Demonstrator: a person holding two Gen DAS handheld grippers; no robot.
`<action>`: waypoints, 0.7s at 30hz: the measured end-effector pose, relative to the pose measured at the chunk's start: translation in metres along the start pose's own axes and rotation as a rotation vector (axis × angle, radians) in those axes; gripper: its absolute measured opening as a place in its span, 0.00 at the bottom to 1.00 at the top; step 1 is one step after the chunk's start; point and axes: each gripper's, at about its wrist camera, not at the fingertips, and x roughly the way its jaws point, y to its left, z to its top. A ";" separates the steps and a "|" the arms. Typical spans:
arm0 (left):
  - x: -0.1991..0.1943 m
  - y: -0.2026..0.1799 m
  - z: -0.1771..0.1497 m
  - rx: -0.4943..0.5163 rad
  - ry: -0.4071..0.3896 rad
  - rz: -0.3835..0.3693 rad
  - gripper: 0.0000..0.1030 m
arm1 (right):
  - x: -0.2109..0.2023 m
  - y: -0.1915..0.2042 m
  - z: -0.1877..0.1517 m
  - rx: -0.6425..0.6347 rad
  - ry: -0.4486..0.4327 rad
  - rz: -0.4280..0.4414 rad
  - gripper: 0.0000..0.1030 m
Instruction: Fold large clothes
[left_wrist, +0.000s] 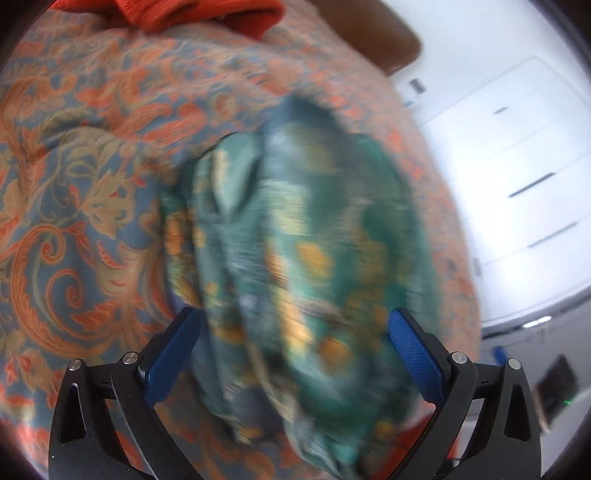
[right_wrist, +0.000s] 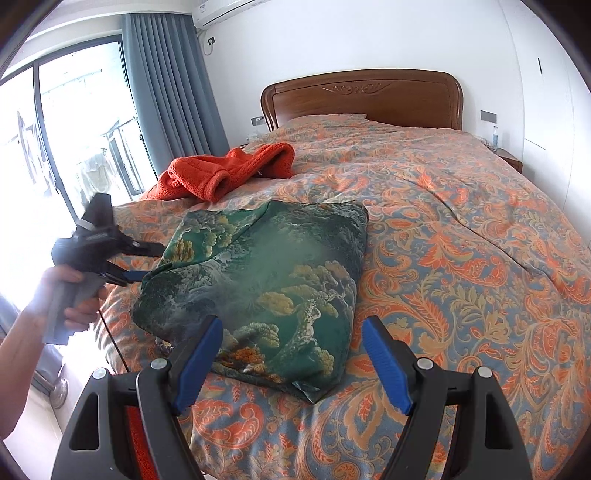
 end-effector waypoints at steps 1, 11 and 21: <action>0.009 0.007 0.002 -0.013 0.006 0.026 1.00 | 0.003 0.000 0.001 -0.002 0.001 0.002 0.77; 0.061 0.048 0.007 -0.108 0.110 -0.118 1.00 | 0.133 -0.094 0.020 0.285 0.267 0.202 0.78; 0.084 0.058 0.008 -0.146 0.117 -0.237 1.00 | 0.230 -0.111 0.008 0.519 0.426 0.471 0.86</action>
